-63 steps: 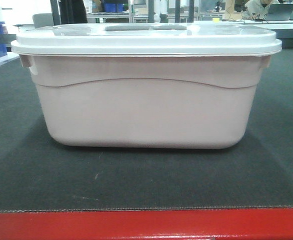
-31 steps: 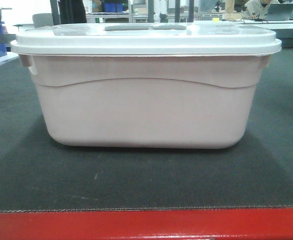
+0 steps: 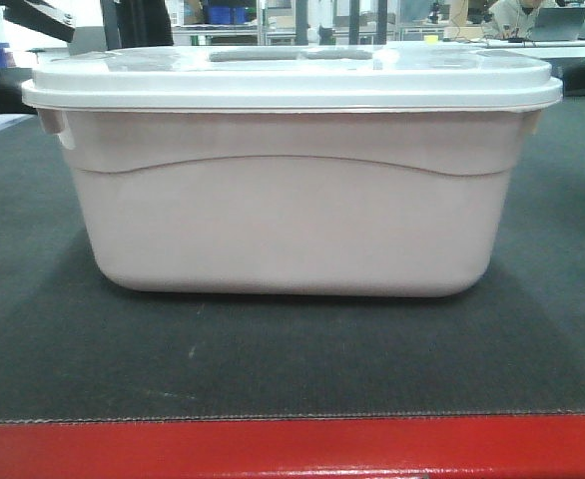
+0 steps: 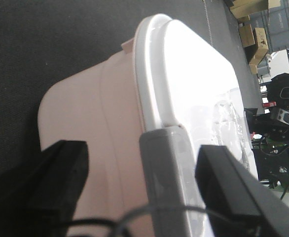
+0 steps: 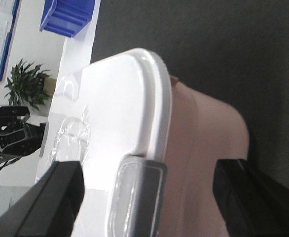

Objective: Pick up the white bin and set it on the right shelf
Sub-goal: 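Close both grippers on the lid handles at opposite ends of the bin, then lift the pink bin off the table with both grippers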

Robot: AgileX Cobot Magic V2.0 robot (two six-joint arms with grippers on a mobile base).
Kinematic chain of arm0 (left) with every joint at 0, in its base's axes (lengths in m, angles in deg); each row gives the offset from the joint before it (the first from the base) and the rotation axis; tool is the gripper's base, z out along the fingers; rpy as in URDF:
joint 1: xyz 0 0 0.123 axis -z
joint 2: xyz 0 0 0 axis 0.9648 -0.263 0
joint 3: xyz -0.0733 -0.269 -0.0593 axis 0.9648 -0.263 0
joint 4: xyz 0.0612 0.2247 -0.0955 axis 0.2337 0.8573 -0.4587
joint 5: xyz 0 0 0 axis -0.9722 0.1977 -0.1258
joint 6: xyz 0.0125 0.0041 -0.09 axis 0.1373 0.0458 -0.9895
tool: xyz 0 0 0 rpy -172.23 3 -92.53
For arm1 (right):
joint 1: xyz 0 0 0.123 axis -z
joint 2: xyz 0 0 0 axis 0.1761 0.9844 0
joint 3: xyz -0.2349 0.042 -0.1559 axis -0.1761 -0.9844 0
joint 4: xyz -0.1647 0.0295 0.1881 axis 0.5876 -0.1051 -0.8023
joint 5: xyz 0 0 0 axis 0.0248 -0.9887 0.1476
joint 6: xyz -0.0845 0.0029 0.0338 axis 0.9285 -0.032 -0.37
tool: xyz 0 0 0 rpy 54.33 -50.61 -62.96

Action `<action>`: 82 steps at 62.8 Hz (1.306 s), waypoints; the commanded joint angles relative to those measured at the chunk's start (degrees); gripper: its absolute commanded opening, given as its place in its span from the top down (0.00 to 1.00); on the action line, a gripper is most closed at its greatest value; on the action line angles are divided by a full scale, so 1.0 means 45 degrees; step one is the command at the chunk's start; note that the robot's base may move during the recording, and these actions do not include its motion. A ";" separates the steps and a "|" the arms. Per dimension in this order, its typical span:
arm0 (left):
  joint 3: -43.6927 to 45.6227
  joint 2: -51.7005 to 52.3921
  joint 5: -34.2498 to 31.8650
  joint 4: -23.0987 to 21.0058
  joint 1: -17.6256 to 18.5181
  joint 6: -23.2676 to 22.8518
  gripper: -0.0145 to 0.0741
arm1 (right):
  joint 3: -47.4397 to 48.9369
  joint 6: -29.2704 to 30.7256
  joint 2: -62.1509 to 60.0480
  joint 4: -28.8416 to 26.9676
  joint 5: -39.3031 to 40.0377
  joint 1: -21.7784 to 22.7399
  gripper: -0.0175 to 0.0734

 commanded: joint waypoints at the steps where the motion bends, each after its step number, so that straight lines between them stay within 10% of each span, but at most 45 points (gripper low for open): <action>1: 0.0435 0.0583 0.1647 -0.0930 0.0047 0.0060 0.30 | 0.0393 0.0247 -0.0552 -0.0797 -0.1903 -0.0317 0.11; 58: 0.0435 0.0583 0.1647 -0.0977 0.1131 -0.0380 0.25 | 0.0393 0.0717 -0.0538 -0.0056 -0.1581 -0.1367 0.12; 82: 0.0435 0.0583 0.1666 -0.1399 0.1298 -0.0400 0.56 | 0.0393 0.1056 -0.0538 -0.0056 -0.1571 -0.1376 0.61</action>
